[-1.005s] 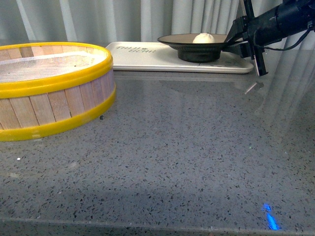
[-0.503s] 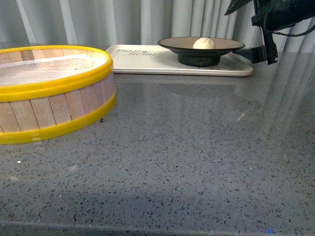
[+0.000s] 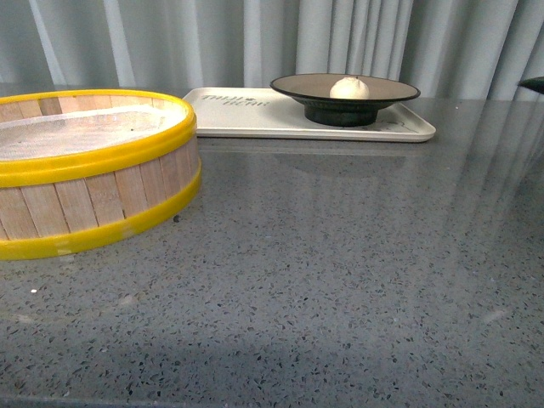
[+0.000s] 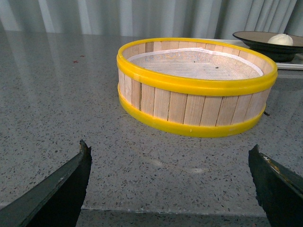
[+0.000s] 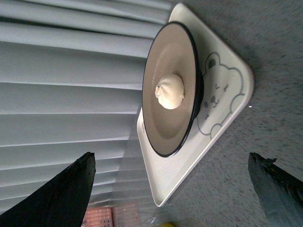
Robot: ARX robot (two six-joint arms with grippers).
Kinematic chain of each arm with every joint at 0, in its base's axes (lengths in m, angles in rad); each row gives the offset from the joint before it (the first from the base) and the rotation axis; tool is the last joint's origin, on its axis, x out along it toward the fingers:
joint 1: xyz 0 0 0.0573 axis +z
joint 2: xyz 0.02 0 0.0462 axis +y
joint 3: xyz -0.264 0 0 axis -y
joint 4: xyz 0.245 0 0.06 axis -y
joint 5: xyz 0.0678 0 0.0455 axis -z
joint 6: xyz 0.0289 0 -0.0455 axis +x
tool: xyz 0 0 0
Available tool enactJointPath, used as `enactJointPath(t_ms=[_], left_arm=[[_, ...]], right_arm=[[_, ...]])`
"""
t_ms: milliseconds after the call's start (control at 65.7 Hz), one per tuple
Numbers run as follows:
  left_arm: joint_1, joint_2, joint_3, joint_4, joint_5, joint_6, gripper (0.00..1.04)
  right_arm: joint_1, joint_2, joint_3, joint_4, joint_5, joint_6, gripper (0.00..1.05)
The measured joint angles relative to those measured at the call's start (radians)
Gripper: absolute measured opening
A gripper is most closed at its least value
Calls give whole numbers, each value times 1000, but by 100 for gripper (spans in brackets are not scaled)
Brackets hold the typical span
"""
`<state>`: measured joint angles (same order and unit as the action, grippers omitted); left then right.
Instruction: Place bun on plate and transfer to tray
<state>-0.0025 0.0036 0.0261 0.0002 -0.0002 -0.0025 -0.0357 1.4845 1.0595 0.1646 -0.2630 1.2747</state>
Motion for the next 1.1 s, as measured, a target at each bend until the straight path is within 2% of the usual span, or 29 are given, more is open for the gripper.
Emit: enactJointPath(t_ms=[76, 152, 228, 320, 426, 487, 503, 548, 563, 594, 640, 701, 746, 792, 975, 1096], left_arm=[[0, 0, 0, 0, 0, 0, 98], [0, 0, 0, 0, 0, 0, 98], [0, 0, 0, 0, 0, 0, 98], [0, 0, 0, 0, 0, 0, 98], [0, 0, 0, 0, 0, 0, 98], [0, 0, 0, 0, 0, 0, 98], [0, 0, 0, 0, 0, 0, 98], [0, 0, 0, 0, 0, 0, 98], [0, 0, 0, 0, 0, 0, 98], [0, 0, 0, 0, 0, 0, 98], [0, 0, 0, 0, 0, 0, 98], [0, 0, 0, 0, -1, 0, 98], [0, 0, 0, 0, 0, 0, 98], [0, 0, 0, 0, 0, 0, 98], [0, 0, 0, 0, 0, 0, 98], [0, 0, 0, 0, 0, 0, 98]], right_arm=[[-51, -133, -126, -14, 45, -60, 96], [-134, -341, -304, -95, 164, -192, 96], [-158, -514, -424, -182, 292, -309, 96], [-161, -726, -529, -230, 423, -510, 96], [-125, -881, -585, -177, 605, -764, 96], [-87, -941, -616, -138, 669, -913, 96], [-90, -952, -623, -129, 654, -926, 95], [-105, -1008, -666, -94, 470, -1045, 87], [-105, -1039, -693, -92, 348, -1111, 81], [-81, -1076, -728, -94, 274, -1157, 74], [-9, -1120, -769, -98, 265, -1210, 63], [27, -1149, -800, -94, 250, -1238, 53], [31, -1164, -818, -89, 253, -1248, 46], [32, -1186, -849, -82, 264, -1257, 33], [32, -1234, -910, -72, 264, -1267, 1], [32, -1262, -938, -71, 262, -1271, 2]])
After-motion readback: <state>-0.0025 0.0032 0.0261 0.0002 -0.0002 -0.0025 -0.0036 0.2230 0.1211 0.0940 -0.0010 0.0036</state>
